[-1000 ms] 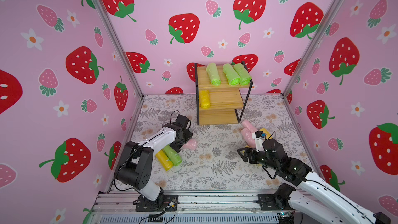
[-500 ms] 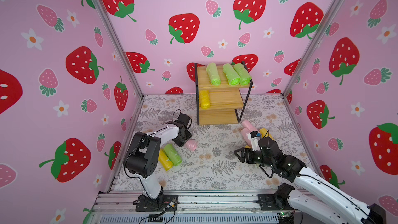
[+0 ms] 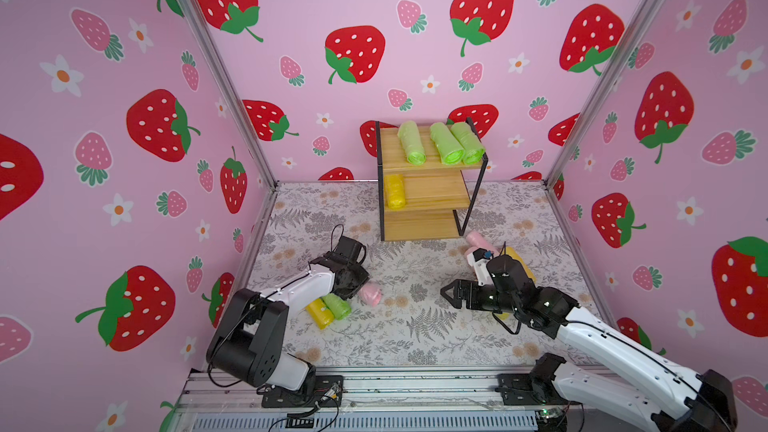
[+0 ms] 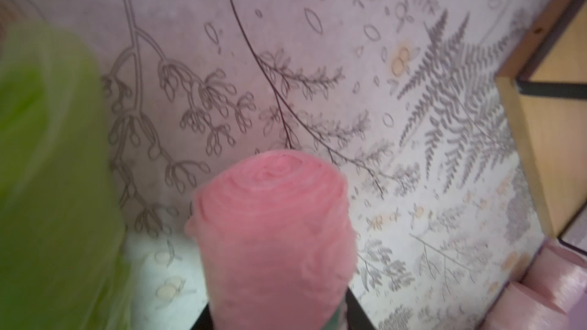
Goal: Sort the rolls of trash bags by color and place them on the shelf
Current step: Pick up the roll of trash bags from the center of the board.
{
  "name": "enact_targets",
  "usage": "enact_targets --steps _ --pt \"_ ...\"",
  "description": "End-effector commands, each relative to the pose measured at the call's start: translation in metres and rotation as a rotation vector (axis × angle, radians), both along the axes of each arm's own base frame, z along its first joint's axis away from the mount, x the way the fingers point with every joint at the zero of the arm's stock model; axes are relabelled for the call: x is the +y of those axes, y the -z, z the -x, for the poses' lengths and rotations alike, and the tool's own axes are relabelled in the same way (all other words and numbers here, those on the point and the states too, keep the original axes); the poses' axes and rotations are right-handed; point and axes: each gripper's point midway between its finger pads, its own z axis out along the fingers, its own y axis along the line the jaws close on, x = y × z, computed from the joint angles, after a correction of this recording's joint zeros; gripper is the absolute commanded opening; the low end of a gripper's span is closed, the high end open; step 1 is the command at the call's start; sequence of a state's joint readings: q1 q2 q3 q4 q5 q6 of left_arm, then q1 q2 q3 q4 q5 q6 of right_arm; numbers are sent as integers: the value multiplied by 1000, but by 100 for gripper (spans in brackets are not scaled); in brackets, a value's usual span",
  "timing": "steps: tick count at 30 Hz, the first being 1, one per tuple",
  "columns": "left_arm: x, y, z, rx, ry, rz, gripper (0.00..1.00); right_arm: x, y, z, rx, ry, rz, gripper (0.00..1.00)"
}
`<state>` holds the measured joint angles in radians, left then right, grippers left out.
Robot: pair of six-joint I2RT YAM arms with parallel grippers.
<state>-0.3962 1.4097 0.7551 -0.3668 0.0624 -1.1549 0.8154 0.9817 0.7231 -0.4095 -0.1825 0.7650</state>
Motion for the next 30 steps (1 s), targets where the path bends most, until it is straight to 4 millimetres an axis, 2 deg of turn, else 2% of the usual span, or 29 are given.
enact_targets --steps 1,7,11,14,21,30 --pt "-11 -28 8 -64 -12 72 0 40 -23 15 -48 -162 -12 95" --pt "-19 -63 29 -155 -39 172 0 97 -35 25 -110 -259 -47 96" --pt "-20 -74 46 -174 -56 234 0 125 -42 34 -183 -324 -17 99" --pt "-18 -78 55 -188 -74 272 0 142 -39 39 -205 -371 26 99" --pt "-14 -89 67 -220 -103 331 0 173 -34 46 -187 -421 -45 99" --pt "-25 -94 67 -226 -103 385 0 183 -25 47 -171 -424 -68 99"
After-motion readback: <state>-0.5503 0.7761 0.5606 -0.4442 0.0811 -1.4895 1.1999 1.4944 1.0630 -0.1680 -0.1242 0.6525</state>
